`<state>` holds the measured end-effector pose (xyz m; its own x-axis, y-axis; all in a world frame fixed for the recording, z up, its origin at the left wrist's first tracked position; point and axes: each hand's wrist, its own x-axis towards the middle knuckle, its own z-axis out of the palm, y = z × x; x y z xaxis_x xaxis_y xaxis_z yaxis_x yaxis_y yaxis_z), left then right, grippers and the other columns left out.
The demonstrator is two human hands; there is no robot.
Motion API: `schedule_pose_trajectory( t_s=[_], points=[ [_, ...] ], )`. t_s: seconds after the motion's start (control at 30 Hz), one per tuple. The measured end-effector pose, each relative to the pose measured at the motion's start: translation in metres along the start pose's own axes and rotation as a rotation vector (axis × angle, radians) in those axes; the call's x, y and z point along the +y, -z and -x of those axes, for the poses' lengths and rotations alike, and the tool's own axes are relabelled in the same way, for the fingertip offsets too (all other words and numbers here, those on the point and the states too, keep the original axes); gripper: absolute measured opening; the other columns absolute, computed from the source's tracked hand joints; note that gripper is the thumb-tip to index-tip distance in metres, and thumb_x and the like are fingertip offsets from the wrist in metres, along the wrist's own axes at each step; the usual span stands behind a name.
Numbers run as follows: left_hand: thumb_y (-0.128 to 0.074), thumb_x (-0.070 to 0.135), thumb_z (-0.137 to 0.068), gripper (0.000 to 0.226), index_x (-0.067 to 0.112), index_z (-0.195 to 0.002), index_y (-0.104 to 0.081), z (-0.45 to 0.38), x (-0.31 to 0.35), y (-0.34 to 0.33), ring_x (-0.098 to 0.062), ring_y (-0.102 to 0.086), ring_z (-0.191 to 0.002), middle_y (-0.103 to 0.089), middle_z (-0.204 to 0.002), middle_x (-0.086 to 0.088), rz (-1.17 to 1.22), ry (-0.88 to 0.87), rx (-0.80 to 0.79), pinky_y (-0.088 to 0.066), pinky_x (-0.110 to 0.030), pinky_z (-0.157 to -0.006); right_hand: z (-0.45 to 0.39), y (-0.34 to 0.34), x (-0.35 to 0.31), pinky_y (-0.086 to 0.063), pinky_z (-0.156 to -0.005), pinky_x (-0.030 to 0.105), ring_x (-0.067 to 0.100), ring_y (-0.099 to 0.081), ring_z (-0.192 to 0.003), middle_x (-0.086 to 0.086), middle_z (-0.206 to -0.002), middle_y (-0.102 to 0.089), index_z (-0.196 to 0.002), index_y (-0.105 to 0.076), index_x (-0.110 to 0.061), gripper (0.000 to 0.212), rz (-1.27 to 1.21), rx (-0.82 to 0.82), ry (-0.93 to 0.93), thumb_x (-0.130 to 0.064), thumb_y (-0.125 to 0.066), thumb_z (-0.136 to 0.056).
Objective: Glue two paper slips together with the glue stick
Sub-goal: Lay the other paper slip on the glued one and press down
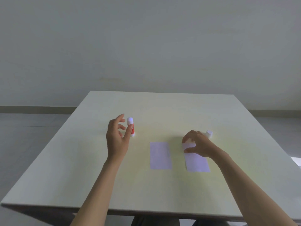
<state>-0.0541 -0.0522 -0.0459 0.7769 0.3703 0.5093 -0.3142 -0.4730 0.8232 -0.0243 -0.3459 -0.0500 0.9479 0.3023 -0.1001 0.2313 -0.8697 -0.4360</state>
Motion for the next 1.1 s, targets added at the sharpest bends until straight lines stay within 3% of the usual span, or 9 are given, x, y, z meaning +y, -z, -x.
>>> schedule_pose_trajectory(
  t_s=[0.1,0.2,0.33,0.47,0.53,0.6,0.77,0.93,1.1],
  points=[
    [-0.062,0.012,-0.088,0.01,0.017,-0.094,-0.068,0.006,0.012,-0.01,-0.007,-0.063,-0.07,-0.069,-0.09,0.0,0.023,-0.003,-0.166,-0.043,-0.011,-0.062,-0.002,0.002,0.0,-0.04,-0.093,0.036,0.024,-0.055,-0.102,0.001,-0.106,-0.062,-0.087,-0.07,-0.017,0.007,-0.012,0.056,0.006,-0.017,-0.07,-0.08],
    [-0.063,0.011,-0.086,0.009,0.016,-0.085,-0.071,0.013,0.023,-0.027,0.0,-0.061,-0.068,-0.068,-0.079,0.014,0.021,0.032,-0.401,-0.042,-0.009,-0.062,-0.001,0.005,-0.001,-0.04,-0.093,0.038,0.02,-0.058,-0.094,0.001,-0.101,-0.066,-0.081,-0.071,-0.016,0.005,-0.017,0.078,-0.002,-0.015,-0.067,-0.083],
    [-0.064,0.014,-0.085,0.008,0.014,-0.086,-0.072,0.023,0.034,-0.052,-0.009,-0.065,-0.069,-0.07,-0.078,0.008,-0.007,0.104,-0.637,-0.048,-0.017,-0.065,0.001,0.017,-0.006,-0.044,-0.09,0.037,0.02,-0.065,-0.086,0.001,-0.088,-0.073,-0.079,-0.07,-0.015,0.007,-0.052,0.068,-0.005,-0.013,-0.064,-0.083],
    [-0.07,0.022,-0.08,0.017,0.014,-0.095,-0.073,0.03,0.046,-0.075,-0.012,-0.068,-0.075,-0.073,-0.086,0.001,-0.066,0.186,-0.754,-0.047,-0.018,-0.072,0.002,0.033,-0.02,-0.053,-0.087,0.034,0.022,-0.067,-0.086,0.004,-0.087,-0.073,-0.081,-0.07,-0.011,0.01,-0.14,0.023,0.062,-0.006,-0.063,-0.083],
    [-0.071,0.024,-0.079,0.021,0.013,-0.097,-0.073,0.032,0.05,-0.083,-0.012,-0.067,-0.079,-0.074,-0.094,0.001,-0.104,0.213,-0.756,-0.048,-0.021,-0.078,0.001,0.039,-0.027,-0.053,-0.086,0.033,0.022,-0.067,-0.087,0.005,-0.088,-0.074,-0.082,-0.07,-0.01,0.01,-0.184,0.013,0.097,-0.004,-0.062,-0.083],
    [-0.072,0.023,-0.079,0.017,0.011,-0.091,-0.074,0.033,0.052,-0.085,-0.011,-0.063,-0.07,-0.075,-0.092,-0.001,-0.114,0.217,-0.731,-0.05,-0.025,-0.079,0.0,0.043,-0.035,-0.053,-0.086,0.033,0.023,-0.067,-0.087,0.007,-0.089,-0.074,-0.084,-0.07,-0.008,0.01,-0.216,0.011,0.119,-0.003,-0.062,-0.084],
    [-0.072,0.013,-0.077,0.007,0.015,-0.071,-0.07,0.031,0.052,-0.076,-0.002,-0.064,-0.048,-0.07,-0.068,0.002,-0.015,0.301,-0.687,-0.051,-0.013,-0.054,-0.005,0.046,-0.049,-0.051,-0.081,0.031,0.02,-0.065,-0.085,0.005,-0.09,-0.072,-0.086,-0.071,-0.01,0.009,-0.272,0.016,0.143,-0.006,-0.063,-0.084],
    [-0.073,0.009,-0.076,0.009,0.015,-0.07,-0.07,0.014,0.046,-0.059,-0.008,-0.069,-0.056,-0.07,-0.069,-0.002,0.233,0.511,-0.557,-0.055,-0.018,-0.054,-0.005,0.03,-0.052,-0.044,-0.069,0.025,0.015,-0.057,-0.072,-0.004,-0.087,-0.062,-0.104,-0.067,-0.018,0.022,-0.428,0.338,-0.053,-0.025,-0.068,-0.084],
    [-0.073,0.007,-0.078,0.007,0.01,-0.073,-0.069,0.0,0.033,-0.045,0.0,-0.063,-0.049,-0.066,-0.068,-0.002,0.244,0.578,-0.489,-0.055,-0.015,-0.054,0.002,0.004,-0.057,-0.043,-0.047,0.023,0.018,-0.057,-0.053,0.01,-0.073,-0.064,-0.082,-0.065,-0.005,0.008,-0.812,0.213,-0.203,-0.008,-0.061,-0.088]
  ],
)
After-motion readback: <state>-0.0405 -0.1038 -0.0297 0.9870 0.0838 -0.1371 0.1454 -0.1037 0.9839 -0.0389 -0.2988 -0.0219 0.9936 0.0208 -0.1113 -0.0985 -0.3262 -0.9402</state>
